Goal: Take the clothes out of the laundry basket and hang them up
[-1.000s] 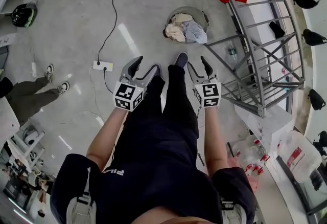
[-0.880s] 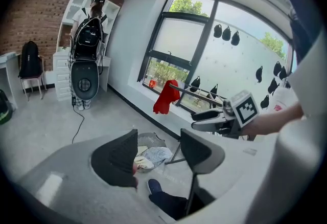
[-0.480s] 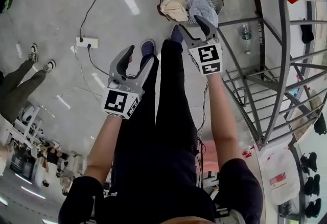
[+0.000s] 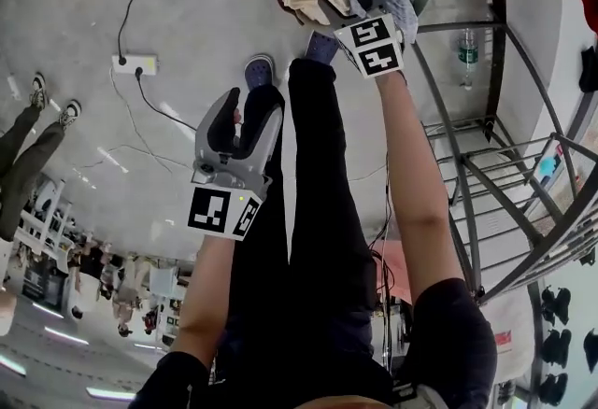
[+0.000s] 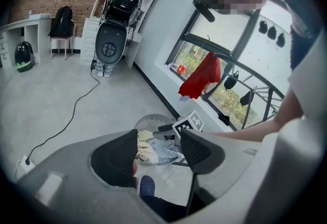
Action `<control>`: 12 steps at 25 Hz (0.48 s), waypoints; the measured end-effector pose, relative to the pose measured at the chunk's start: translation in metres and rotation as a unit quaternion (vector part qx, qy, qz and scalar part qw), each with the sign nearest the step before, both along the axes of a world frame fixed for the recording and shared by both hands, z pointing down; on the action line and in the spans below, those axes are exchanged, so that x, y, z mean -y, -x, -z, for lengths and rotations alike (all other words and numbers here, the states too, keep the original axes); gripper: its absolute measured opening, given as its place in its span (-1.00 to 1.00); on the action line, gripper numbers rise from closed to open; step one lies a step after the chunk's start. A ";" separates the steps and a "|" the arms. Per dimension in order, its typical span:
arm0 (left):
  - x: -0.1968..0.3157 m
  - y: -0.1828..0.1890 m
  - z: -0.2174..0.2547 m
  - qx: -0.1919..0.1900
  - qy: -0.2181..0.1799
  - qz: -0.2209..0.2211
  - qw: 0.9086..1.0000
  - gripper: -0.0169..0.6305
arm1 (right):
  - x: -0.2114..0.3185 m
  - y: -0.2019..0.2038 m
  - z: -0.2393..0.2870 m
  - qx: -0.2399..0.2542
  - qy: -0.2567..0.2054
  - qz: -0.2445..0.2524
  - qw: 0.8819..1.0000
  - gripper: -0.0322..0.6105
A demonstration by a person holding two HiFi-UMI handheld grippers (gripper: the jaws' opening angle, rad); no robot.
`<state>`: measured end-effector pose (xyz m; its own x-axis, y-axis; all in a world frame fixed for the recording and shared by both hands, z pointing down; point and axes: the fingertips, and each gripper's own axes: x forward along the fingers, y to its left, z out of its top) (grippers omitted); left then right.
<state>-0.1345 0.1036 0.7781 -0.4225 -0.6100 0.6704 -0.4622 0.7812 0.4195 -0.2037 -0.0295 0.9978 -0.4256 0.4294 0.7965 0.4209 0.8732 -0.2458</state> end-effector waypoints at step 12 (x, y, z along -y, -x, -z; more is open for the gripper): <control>-0.011 0.011 -0.018 -0.032 -0.012 0.038 0.999 -0.17 | 0.002 -0.018 -0.126 -0.147 0.039 0.037 0.988 -0.30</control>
<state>-0.1454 0.1151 0.7958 -0.4247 -0.5941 0.6831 -0.3741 0.8023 0.4651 -0.1858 -0.0314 1.1234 -0.1467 0.5164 0.8437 0.3838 0.8158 -0.4326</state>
